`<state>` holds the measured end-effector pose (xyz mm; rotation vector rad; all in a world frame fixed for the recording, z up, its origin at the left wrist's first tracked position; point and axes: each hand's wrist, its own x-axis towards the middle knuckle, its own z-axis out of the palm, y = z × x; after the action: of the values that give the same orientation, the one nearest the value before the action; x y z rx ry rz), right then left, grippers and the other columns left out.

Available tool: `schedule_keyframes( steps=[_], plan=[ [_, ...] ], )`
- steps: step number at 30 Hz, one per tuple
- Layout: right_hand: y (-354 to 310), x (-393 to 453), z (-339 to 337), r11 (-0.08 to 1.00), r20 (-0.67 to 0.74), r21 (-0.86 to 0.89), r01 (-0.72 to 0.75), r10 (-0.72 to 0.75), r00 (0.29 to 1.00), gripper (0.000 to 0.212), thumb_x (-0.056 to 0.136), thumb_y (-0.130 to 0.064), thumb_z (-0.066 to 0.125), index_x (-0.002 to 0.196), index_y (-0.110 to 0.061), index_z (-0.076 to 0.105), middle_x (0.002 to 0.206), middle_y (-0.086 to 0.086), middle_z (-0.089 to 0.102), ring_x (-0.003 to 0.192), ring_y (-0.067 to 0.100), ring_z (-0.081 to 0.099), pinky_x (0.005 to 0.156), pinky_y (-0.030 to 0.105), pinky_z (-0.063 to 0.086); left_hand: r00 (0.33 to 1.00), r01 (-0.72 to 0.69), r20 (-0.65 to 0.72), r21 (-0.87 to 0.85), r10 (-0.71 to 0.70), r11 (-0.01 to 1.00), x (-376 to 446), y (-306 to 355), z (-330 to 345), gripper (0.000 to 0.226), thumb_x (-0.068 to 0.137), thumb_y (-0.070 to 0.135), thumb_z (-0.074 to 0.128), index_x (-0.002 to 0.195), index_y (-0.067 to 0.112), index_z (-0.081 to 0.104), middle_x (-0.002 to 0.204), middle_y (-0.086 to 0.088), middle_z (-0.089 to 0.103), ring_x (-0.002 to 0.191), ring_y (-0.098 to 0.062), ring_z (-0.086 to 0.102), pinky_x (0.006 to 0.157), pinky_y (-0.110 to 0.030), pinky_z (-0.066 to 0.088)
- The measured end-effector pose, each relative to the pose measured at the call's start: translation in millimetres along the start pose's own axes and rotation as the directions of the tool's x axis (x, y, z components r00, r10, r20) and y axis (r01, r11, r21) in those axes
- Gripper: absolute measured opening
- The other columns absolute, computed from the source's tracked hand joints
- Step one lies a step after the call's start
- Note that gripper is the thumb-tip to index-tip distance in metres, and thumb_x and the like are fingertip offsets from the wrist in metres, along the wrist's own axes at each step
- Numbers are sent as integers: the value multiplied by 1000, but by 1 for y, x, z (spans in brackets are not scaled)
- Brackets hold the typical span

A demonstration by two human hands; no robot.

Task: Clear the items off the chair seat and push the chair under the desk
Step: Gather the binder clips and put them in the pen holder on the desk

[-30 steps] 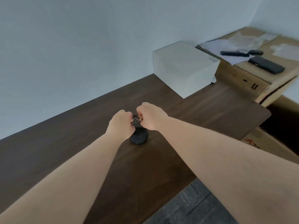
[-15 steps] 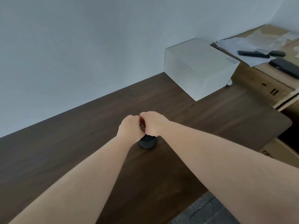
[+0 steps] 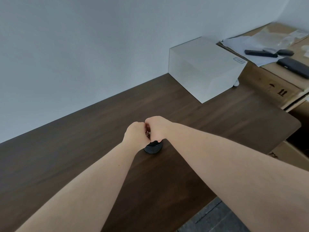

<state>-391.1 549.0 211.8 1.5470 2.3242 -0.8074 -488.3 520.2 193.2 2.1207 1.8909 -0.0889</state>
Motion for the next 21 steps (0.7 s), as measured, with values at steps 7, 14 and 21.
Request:
schedule_keyframes(
  steps=[7, 14, 21],
  plan=[
    [9, -4, 6, 996, -135, 58, 65, -57, 989, 27, 75, -10, 69, 85, -14, 45, 93, 5, 56, 83, 24, 51, 77, 37, 49, 998, 67, 6, -182, -67, 981, -3, 2, -1, 19, 77, 20, 65, 90, 9, 58, 99, -6, 64, 94, -23, 57, 78, -29, 43],
    [9, -13, -4, 999, -145, 5, 51, -50, 988, 21, 78, -5, 64, 92, -14, 51, 96, 4, 59, 90, 25, 57, 82, 40, 54, 996, 90, 17, -166, -88, 982, -7, 4, -15, 16, 76, 16, 63, 91, 11, 60, 100, -5, 65, 100, -27, 60, 82, -34, 48],
    [29, -71, -10, 993, -172, 59, -101, 110, 979, 51, 84, -6, 62, 131, -20, 47, 129, 8, 54, 112, 29, 55, 91, 42, 52, 998, 29, 58, 18, -30, 999, -26, 31, -39, 35, 80, 21, 65, 114, 14, 58, 116, -5, 58, 107, -27, 56, 76, -34, 46]
  ],
)
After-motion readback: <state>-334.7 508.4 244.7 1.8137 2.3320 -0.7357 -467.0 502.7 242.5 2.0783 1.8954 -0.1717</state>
